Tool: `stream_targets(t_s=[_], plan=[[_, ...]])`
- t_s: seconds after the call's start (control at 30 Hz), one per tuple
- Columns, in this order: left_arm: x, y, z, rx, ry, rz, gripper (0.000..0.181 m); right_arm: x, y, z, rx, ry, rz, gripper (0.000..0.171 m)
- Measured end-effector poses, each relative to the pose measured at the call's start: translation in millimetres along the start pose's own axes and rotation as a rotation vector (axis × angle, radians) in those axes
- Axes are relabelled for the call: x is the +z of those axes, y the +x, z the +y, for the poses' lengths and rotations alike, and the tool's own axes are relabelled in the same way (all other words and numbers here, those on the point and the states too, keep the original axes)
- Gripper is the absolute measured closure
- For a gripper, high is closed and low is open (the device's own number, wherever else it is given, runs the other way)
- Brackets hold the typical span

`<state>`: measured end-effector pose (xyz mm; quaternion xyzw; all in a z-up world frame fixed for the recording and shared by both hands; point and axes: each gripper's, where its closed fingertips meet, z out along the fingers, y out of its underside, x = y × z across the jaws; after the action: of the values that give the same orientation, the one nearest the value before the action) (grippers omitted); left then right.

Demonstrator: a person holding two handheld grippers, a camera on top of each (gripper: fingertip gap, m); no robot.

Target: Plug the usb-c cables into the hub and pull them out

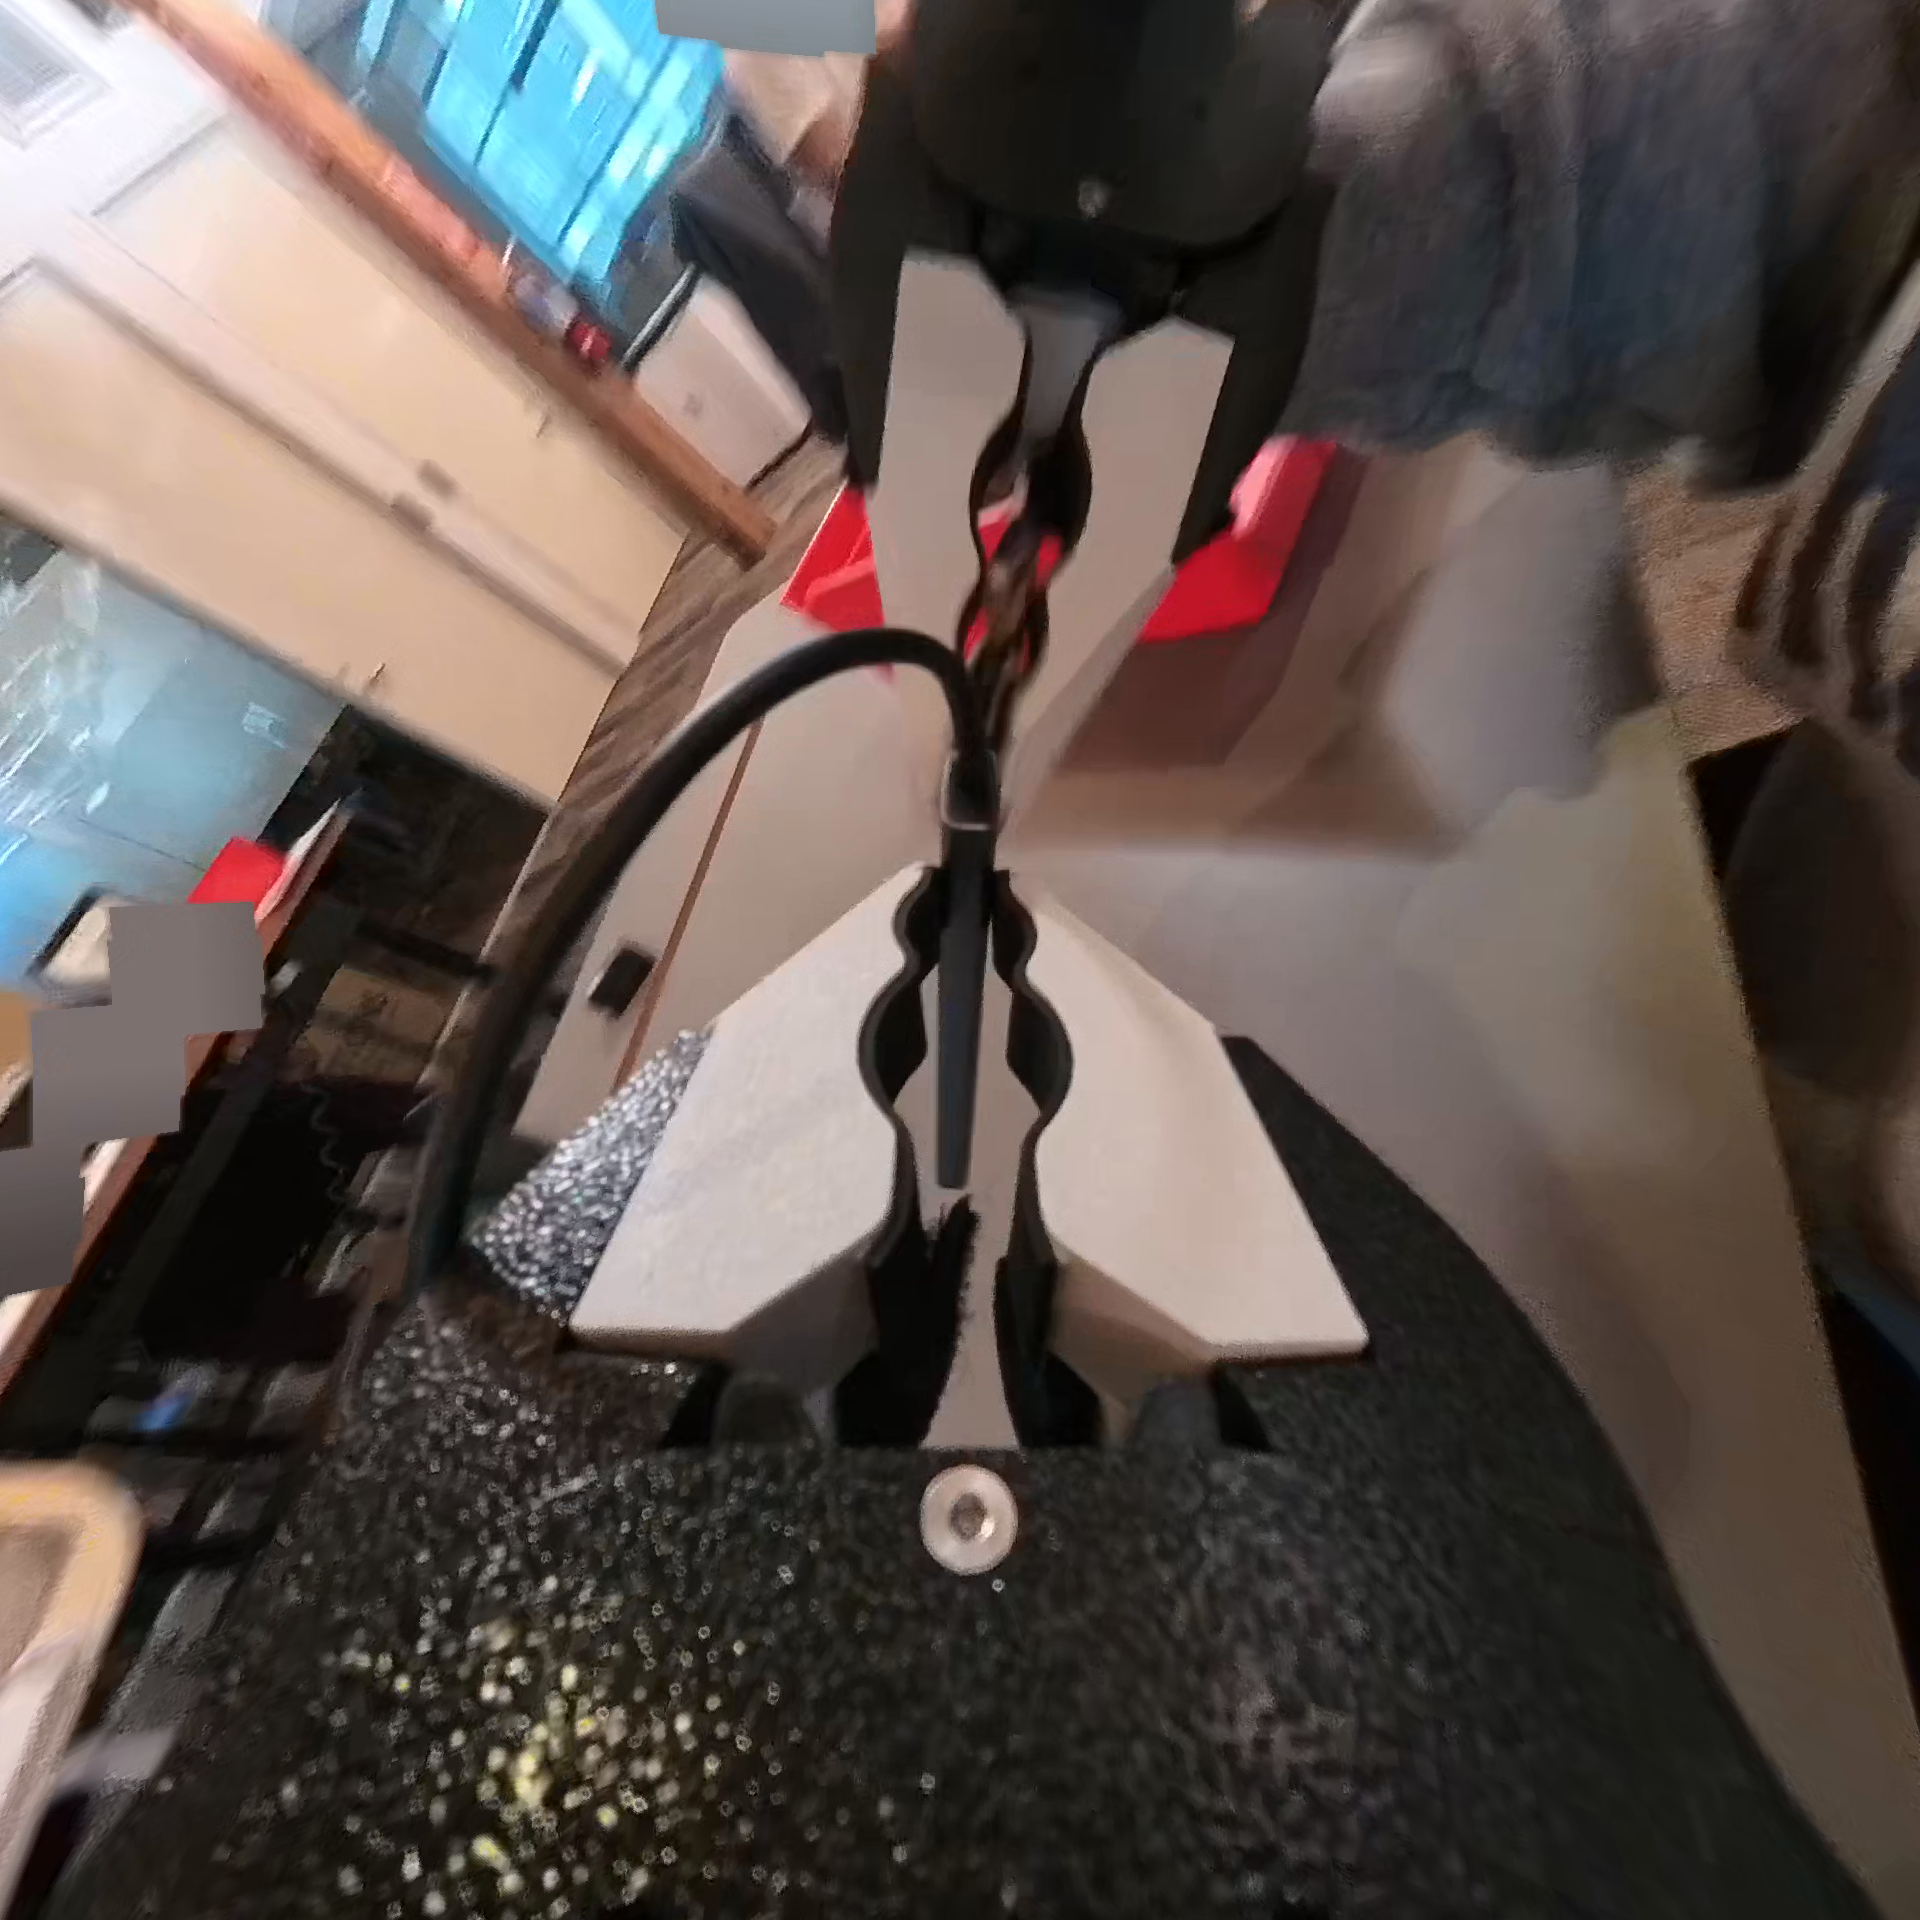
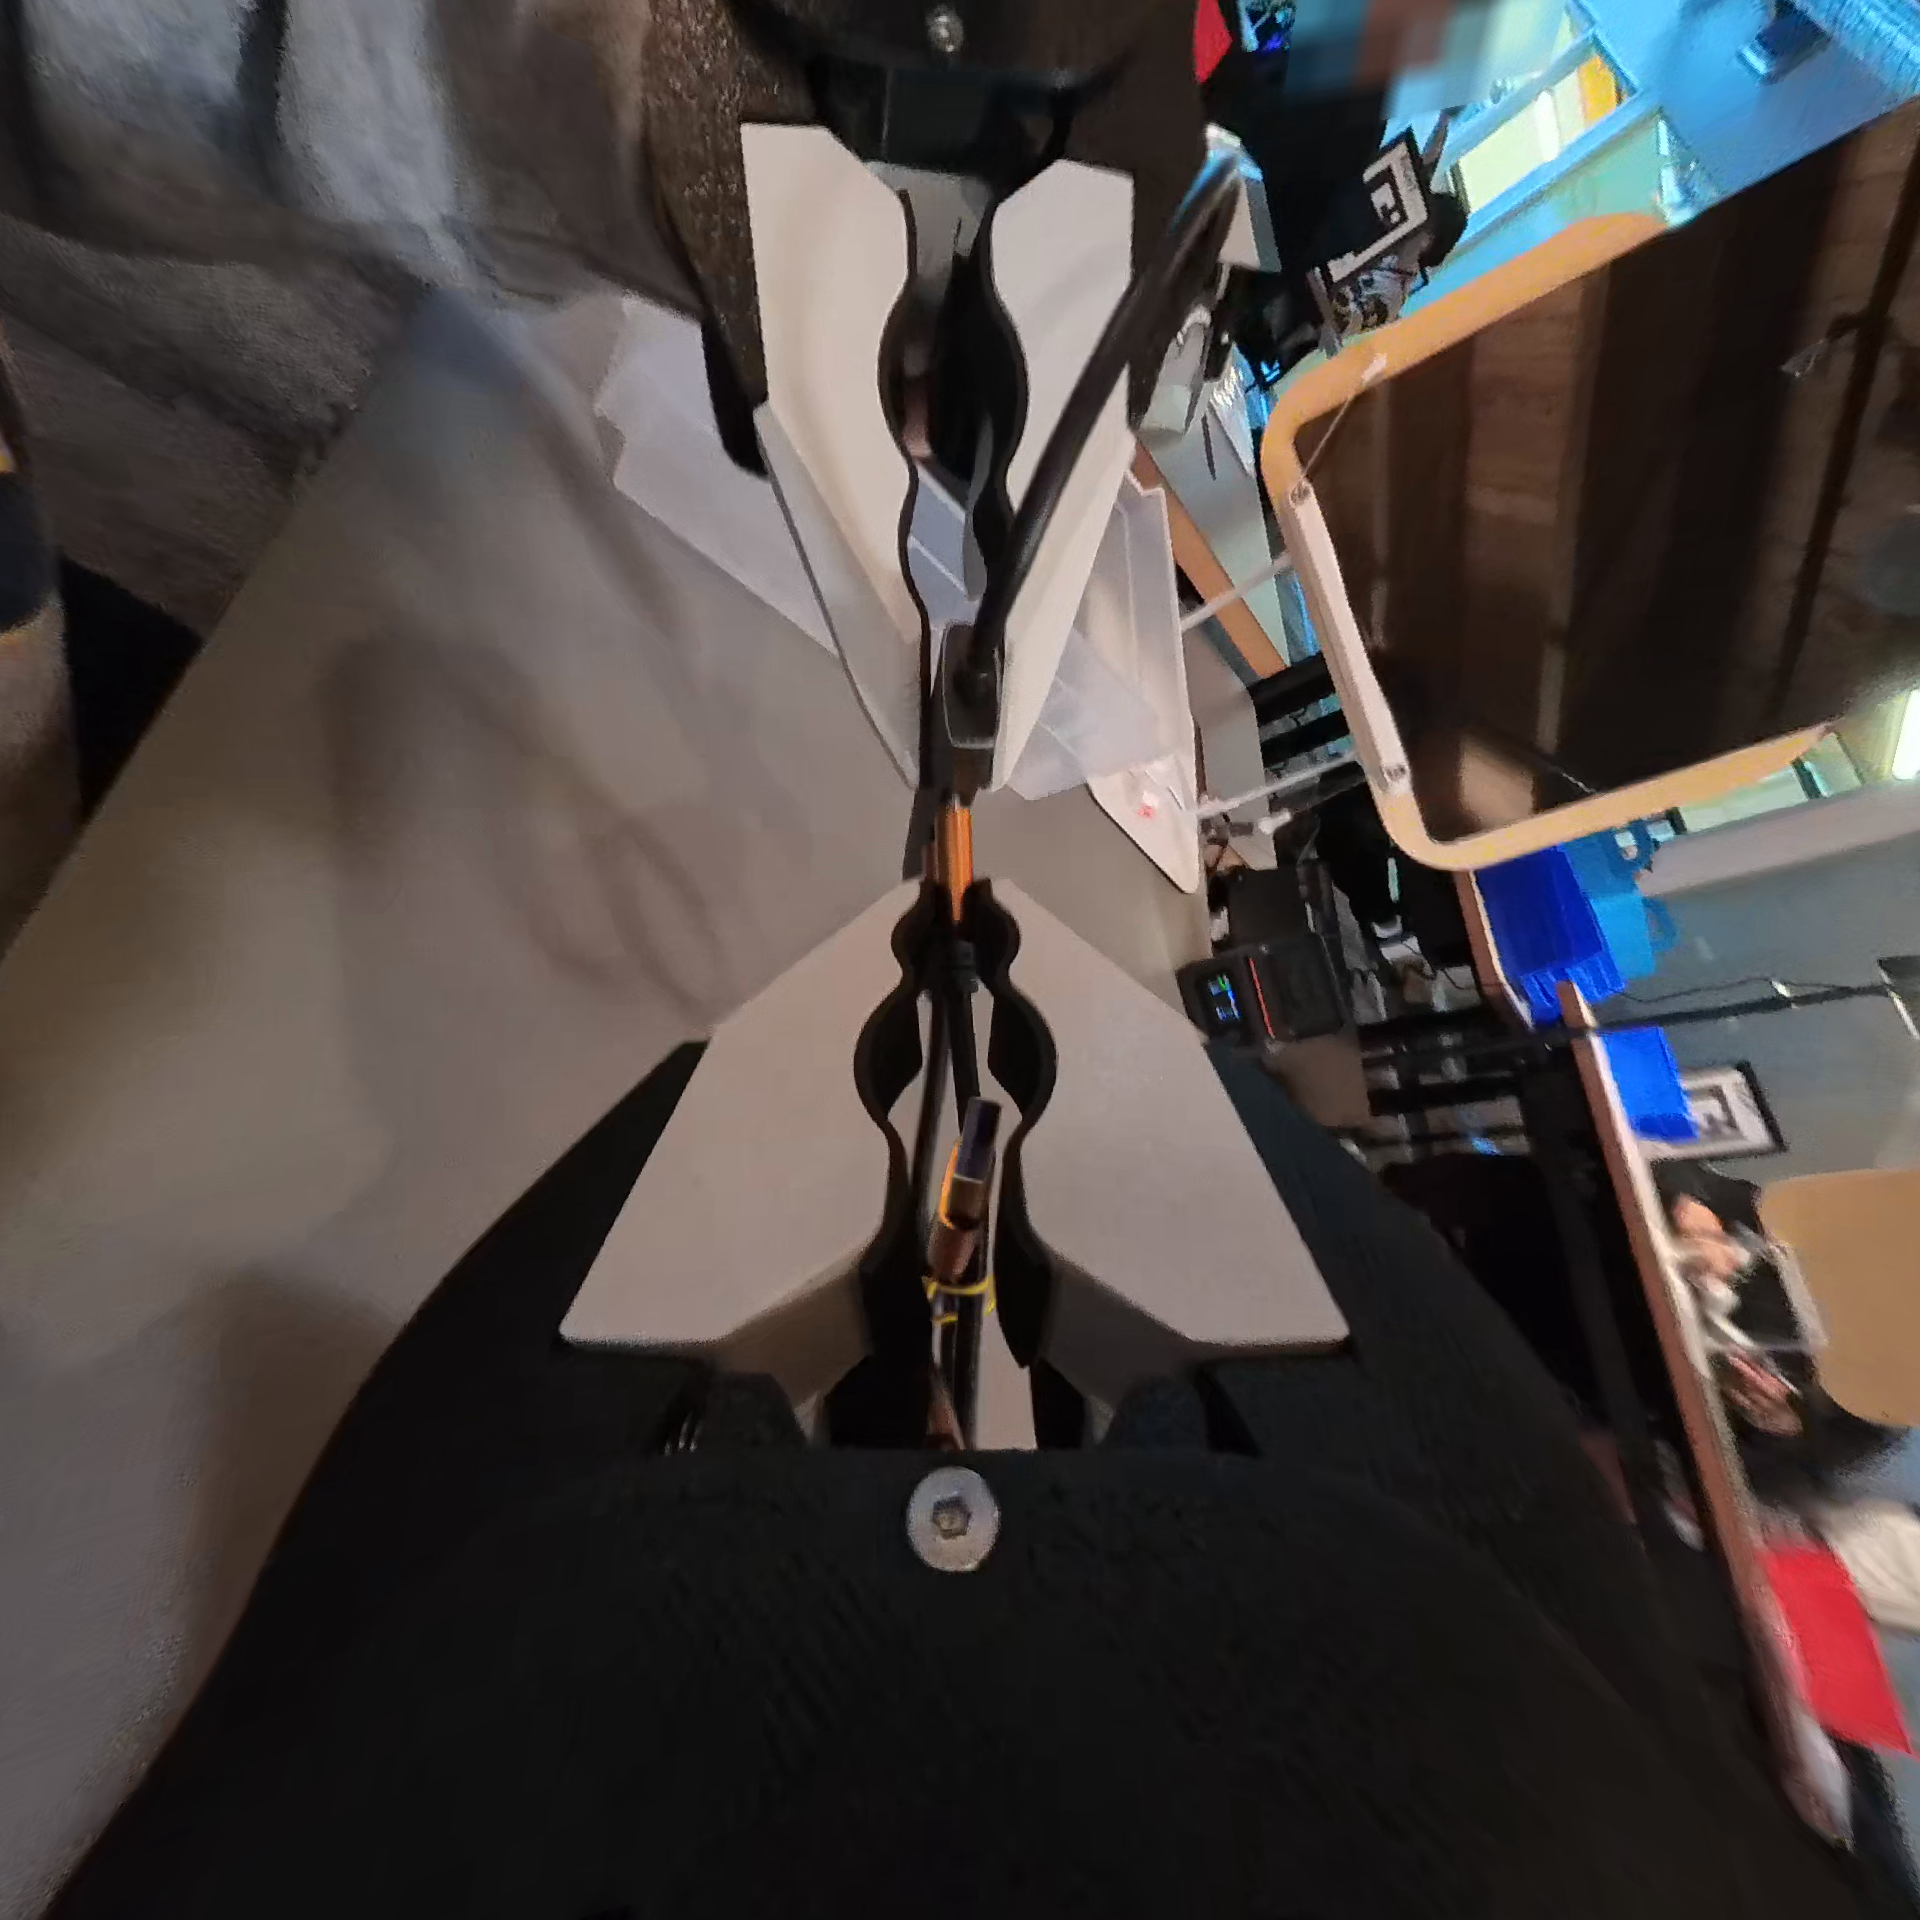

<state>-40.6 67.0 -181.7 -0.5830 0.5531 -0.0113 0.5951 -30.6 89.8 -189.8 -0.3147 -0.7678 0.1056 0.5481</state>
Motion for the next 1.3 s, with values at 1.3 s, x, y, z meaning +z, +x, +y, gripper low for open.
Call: stream_targets(t_s=[1.3], plan=[[6.8,15.5,-26.4,-0.155,0.202,0.004,0.174,-5.0,-27.0,-0.2,0.157,-0.118,-0.204,0.157]])
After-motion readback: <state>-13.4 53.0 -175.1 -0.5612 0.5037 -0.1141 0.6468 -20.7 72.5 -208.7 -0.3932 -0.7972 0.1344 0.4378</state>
